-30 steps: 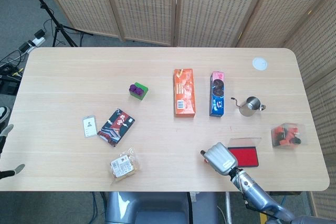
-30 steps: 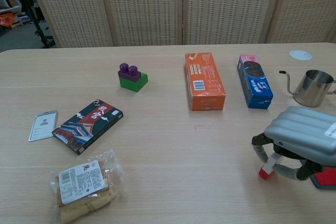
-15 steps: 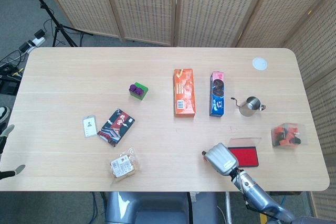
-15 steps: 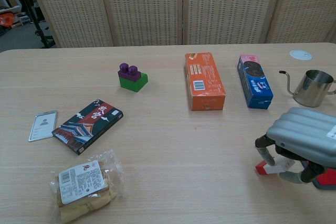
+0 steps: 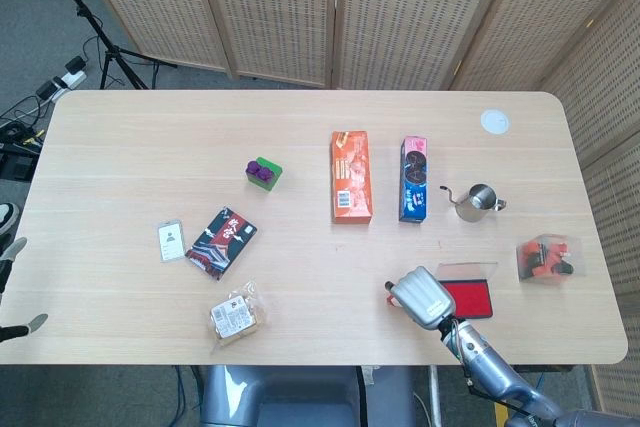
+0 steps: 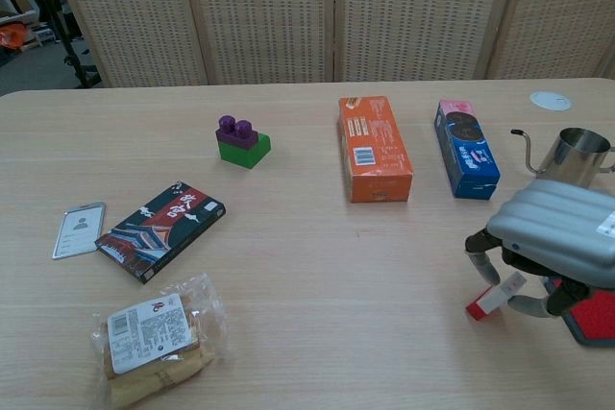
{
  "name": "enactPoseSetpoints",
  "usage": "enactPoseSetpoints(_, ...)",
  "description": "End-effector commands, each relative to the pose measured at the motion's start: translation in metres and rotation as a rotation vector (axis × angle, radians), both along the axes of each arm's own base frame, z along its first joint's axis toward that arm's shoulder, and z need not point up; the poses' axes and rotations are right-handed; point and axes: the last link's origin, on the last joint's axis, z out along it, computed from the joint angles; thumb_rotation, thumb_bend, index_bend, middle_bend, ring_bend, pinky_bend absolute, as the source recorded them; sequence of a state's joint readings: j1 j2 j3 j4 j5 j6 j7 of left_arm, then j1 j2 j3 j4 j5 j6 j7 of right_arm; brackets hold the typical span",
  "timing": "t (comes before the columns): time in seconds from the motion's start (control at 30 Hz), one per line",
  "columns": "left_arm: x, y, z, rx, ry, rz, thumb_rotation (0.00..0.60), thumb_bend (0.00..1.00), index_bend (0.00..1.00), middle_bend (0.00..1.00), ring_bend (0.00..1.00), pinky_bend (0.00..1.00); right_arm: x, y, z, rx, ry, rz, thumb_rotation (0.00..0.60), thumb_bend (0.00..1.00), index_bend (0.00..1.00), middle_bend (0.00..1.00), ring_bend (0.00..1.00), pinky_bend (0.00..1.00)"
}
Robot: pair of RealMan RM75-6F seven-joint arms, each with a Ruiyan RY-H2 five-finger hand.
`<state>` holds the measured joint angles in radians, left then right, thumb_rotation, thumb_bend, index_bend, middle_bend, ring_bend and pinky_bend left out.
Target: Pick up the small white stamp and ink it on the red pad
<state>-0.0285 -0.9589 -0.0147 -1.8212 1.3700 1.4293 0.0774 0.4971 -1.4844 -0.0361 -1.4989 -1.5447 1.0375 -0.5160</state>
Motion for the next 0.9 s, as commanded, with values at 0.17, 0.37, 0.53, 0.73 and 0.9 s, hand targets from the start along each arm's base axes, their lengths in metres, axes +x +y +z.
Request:
enactPoseSetpoints(0.17, 0.0, 0.0, 0.0, -0.002, 0.0, 0.0, 0.6, 0.0, 0.0, 0.0, 0.0, 0.0, 0.002, -0.001, -0.001, -0.003, -0.006, 0.001, 0.6, 0.31, 0.53, 0.92, 0.98, 1.0)
enactPoseSetpoints(0.37, 0.0, 0.0, 0.0, -0.002, -0.002, 0.0, 0.6, 0.0, 0.0, 0.0, 0.0, 0.0, 0.005, -0.003, -0.001, -0.009, -0.018, 0.001, 0.6, 0.31, 0.53, 0.92, 0.98, 1.0)
enactPoseSetpoints(0.53, 0.0, 0.0, 0.0, -0.001, -0.004, 0.001, 0.6, 0.0, 0.0, 0.0, 0.0, 0.0, 0.009, -0.004, 0.0, -0.016, -0.041, -0.001, 0.6, 0.31, 0.53, 0.92, 0.98, 1.0)
enactPoseSetpoints(0.73, 0.0, -0.001, 0.0, -0.002, -0.004, -0.001, 0.6, 0.0, 0.0, 0.0, 0.0, 0.0, 0.017, -0.004, 0.002, -0.028, -0.057, 0.022, 0.6, 0.32, 0.53, 0.91, 0.98, 1.0)
enactPoseSetpoints(0.9, 0.0, -0.001, 0.001, 0.001, -0.007, 0.001, 0.6, 0.0, 0.0, 0.0, 0.0, 0.0, 0.032, 0.0, 0.022, -0.057, -0.118, 0.058, 0.6, 0.31, 0.53, 0.88, 0.97, 1.0)
